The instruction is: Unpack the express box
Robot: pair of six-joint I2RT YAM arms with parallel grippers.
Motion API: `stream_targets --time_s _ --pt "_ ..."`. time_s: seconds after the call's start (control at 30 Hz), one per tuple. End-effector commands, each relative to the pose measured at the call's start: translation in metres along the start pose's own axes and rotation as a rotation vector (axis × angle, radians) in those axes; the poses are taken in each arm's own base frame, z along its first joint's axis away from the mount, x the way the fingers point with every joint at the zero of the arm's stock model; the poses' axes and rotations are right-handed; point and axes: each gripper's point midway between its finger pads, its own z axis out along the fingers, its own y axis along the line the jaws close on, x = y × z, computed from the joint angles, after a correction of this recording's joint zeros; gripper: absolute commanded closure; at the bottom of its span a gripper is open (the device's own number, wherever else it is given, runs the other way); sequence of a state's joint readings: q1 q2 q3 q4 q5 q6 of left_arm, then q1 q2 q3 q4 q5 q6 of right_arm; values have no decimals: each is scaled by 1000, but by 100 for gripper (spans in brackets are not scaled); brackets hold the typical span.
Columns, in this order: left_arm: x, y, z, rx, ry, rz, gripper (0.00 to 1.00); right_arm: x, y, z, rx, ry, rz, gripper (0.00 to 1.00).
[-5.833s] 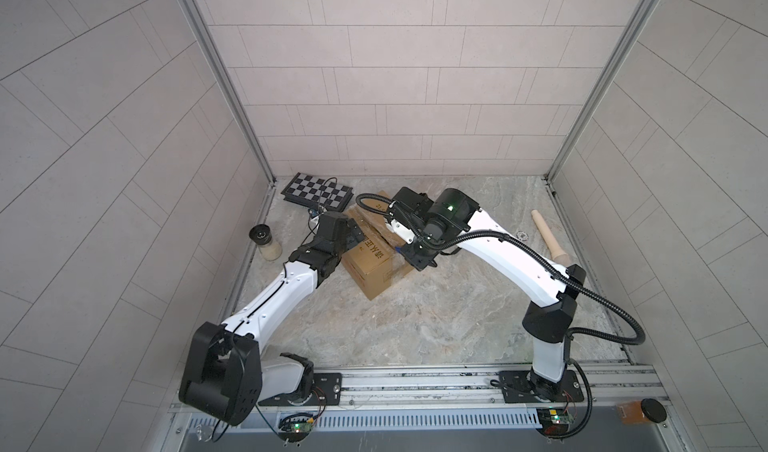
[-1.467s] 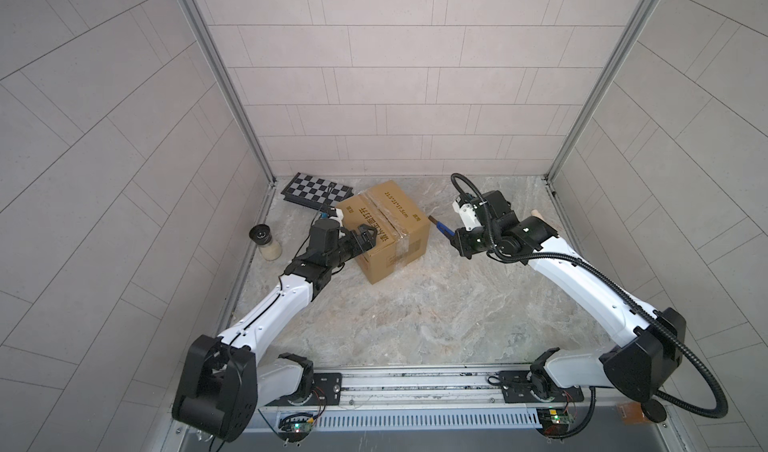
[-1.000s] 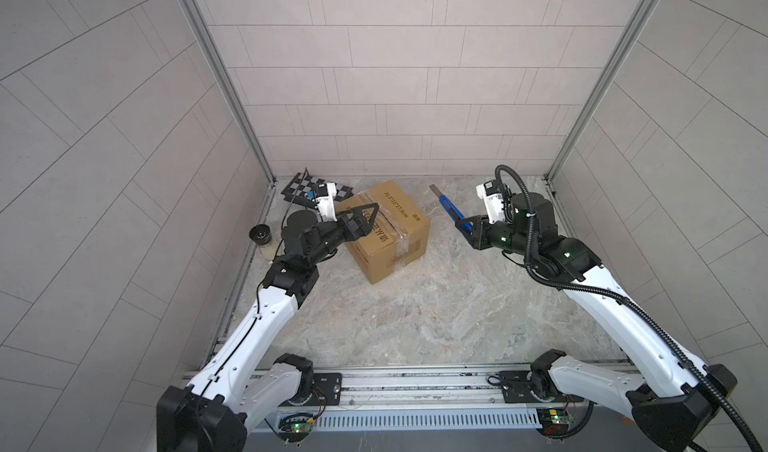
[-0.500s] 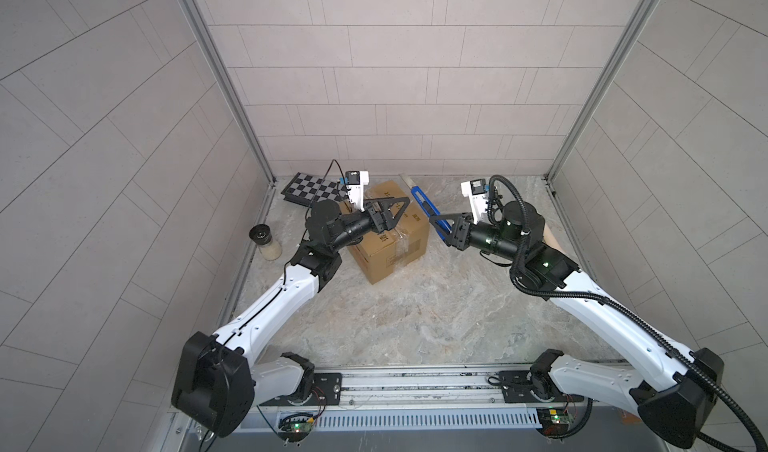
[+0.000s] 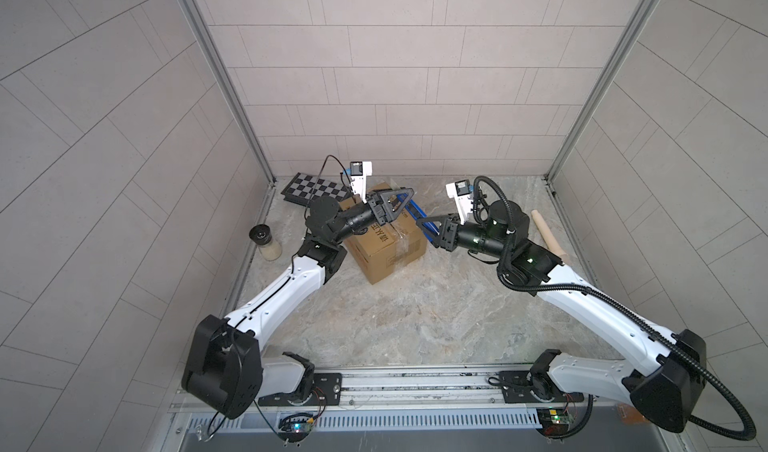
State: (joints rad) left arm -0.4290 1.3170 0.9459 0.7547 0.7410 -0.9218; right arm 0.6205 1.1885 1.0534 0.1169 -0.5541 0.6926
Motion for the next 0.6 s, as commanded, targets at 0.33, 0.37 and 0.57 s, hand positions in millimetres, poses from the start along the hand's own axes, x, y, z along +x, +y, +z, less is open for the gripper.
stream_targets --time_s 0.33,0.37,0.57 --pt "-7 -32 6 126 10 28 52 -25 25 5 -100 -66 -16 100" --pt "-7 -33 6 128 11 28 55 -25 25 6 -98 -68 -14 100" --pt "-7 -33 6 130 12 23 70 -26 20 6 -77 -74 -8 100"
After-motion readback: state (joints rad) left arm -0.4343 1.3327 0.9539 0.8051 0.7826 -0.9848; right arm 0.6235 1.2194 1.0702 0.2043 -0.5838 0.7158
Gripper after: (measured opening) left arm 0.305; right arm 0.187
